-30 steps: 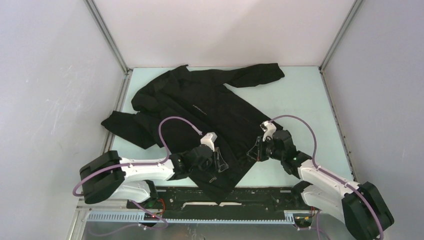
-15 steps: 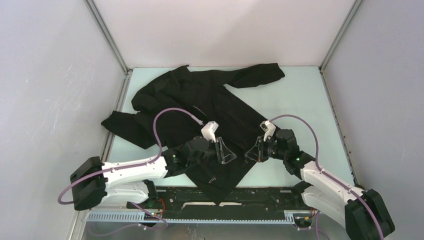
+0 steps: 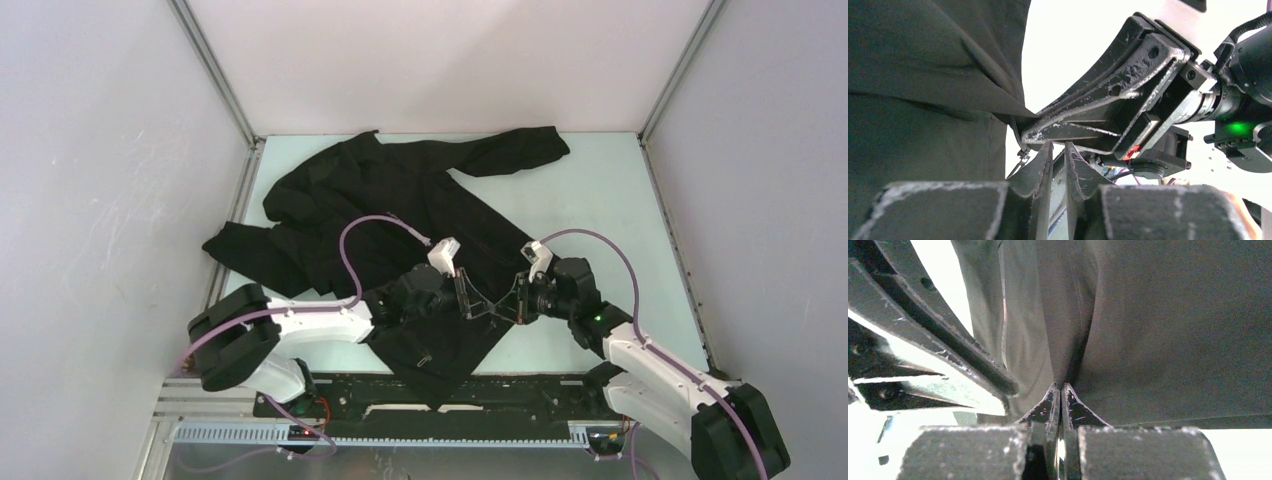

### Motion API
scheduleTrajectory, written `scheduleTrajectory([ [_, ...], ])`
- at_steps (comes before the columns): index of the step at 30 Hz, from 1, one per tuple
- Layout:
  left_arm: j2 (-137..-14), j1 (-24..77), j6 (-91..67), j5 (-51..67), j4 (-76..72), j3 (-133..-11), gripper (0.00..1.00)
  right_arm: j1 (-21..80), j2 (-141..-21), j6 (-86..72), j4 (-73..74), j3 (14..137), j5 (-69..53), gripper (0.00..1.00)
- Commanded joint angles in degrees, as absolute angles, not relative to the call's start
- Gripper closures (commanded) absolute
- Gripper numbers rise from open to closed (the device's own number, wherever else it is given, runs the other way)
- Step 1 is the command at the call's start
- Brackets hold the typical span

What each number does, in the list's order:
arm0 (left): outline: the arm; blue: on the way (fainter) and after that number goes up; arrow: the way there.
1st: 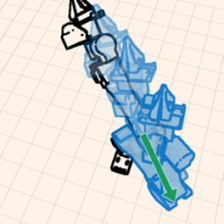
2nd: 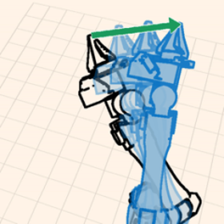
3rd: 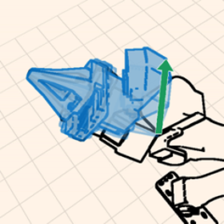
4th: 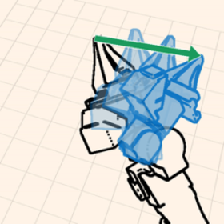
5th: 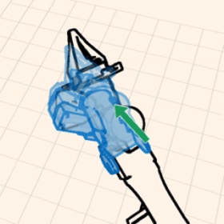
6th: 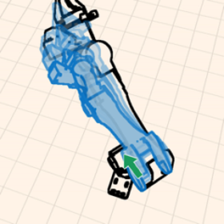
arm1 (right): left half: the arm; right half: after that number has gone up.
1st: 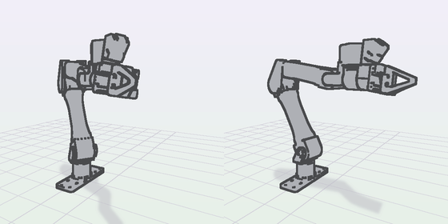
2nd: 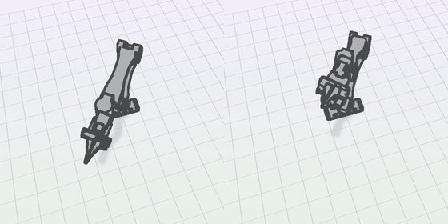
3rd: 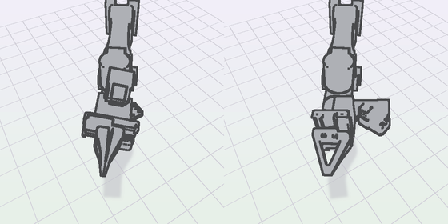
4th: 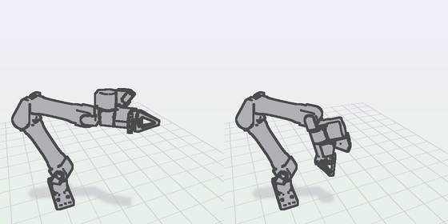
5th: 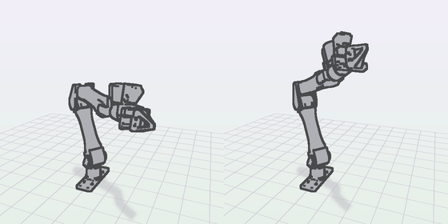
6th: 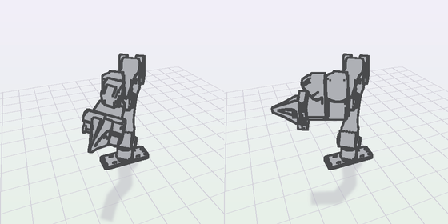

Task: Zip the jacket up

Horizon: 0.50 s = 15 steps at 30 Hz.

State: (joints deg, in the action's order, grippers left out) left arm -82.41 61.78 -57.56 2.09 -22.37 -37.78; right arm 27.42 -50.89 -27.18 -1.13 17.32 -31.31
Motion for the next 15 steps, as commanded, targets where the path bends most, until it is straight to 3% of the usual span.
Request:
scheduleTrajectory([
  [1,-84.4,60.7,-62.3,2.1,-31.4,-37.6,0.84,27.0,-49.8,-28.2,-1.2,19.8,-33.7,1.0],
  [7,-86.3,59.1,-68.5,1.0,-34.5,-35.4,0.73,26.6,-49.3,-27.7,-0.5,19.6,-33.9,1.0],
  [11,-87.5,58.6,-72.7,0.2,-37.7,-33.4,0.76,26.3,-49.1,-27.6,-0.4,19.4,-33.7,1.0],
  [15,-87.4,58.6,-75.7,-3.3,-37.8,-31.8,0.61,26.3,-49.2,-27.7,-0.3,19.4,-34.1,1.0],
])
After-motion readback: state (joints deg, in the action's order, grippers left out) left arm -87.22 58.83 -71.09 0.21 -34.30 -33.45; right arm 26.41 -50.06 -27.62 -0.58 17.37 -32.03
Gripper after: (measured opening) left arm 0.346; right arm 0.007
